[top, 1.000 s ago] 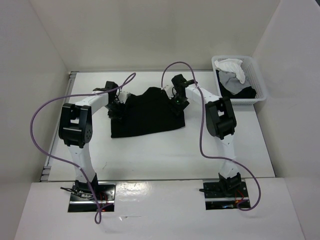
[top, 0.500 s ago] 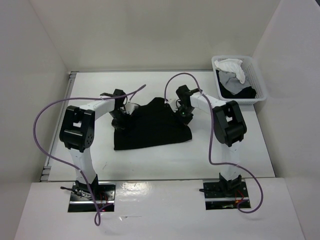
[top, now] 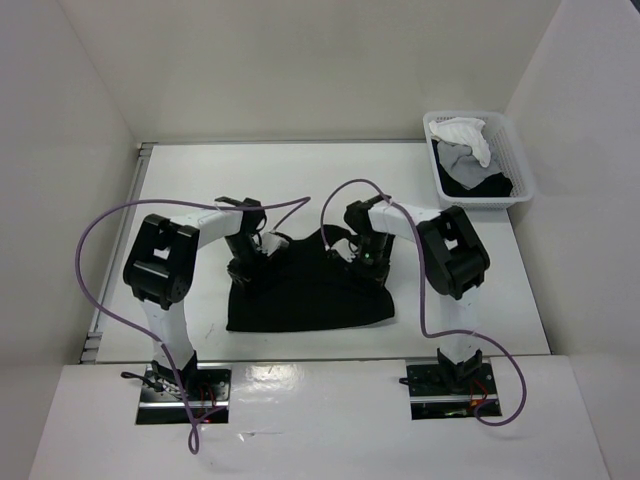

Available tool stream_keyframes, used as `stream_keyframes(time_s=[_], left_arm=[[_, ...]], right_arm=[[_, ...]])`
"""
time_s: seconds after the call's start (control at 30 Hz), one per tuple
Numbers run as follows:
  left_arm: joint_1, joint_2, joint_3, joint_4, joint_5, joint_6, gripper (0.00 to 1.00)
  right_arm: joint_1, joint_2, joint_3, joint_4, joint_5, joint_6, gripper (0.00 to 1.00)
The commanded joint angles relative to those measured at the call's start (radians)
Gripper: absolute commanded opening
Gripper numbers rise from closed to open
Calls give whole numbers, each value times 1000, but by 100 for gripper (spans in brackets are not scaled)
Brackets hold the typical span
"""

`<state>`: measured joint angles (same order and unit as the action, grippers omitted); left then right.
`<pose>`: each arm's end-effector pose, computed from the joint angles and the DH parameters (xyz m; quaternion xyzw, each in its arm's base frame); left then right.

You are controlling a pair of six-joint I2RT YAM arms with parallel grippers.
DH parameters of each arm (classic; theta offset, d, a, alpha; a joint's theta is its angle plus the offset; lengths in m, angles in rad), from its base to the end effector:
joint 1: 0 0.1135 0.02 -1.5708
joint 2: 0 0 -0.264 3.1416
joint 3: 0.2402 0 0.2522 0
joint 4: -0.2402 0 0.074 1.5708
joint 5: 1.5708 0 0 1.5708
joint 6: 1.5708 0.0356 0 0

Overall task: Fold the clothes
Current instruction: Fold the tank top

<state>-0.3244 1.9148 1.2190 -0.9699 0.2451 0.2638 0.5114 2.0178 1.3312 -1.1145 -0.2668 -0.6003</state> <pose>0.3055 -0.1119 0.1430 -0.2818 -0.9505 0.1206 0.0508 0.2892 0.1730 0.1372 0.5065 -0.8444 -0.1370 0.1079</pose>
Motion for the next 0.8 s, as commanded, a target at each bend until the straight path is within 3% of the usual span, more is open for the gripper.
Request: stream_keyframes(time_s=[0.0,0.07,0.1,0.17,0.2,0.37,0.43,0.47,0.5,0.57,0.6,0.67,0.77], left_arm=[[-2,-46,-6,-38,20,31,19],[-2,-77,20,-50,11,22,26],[-2,-112,36,-50,0,22,39],[8,-149,74,-75,0,22,45],[8,-184,121,-75,0,22,51],[39,-304,194,26,-114,-3,57],[39,-313,142,127,-129,-40,57],[39,-298,129,146,-116,-40,51],[39,-280,129,157,-104,-40,48],[39,-225,99,172,-84,-40,39],[39,-211,99,184,-72,-40,32],[39,-192,89,195,-61,-40,28],[39,-192,80,224,-52,-40,28]], right_arm=[[7,-37,-11,-4,17,-36,30],[7,-60,17,-4,37,-17,52],[7,-71,55,-16,37,-16,57],[7,-100,103,-45,37,-6,71],[7,-117,156,-70,37,-6,74],[7,-181,310,-73,95,49,79],[-17,-227,310,-1,124,79,79],[-28,-237,310,22,124,103,79],[-39,-237,298,42,124,114,74],[-59,-248,272,67,83,134,54],[-68,-248,258,67,68,134,36],[-56,-248,209,78,42,134,17],[19,-228,189,78,32,134,0]])
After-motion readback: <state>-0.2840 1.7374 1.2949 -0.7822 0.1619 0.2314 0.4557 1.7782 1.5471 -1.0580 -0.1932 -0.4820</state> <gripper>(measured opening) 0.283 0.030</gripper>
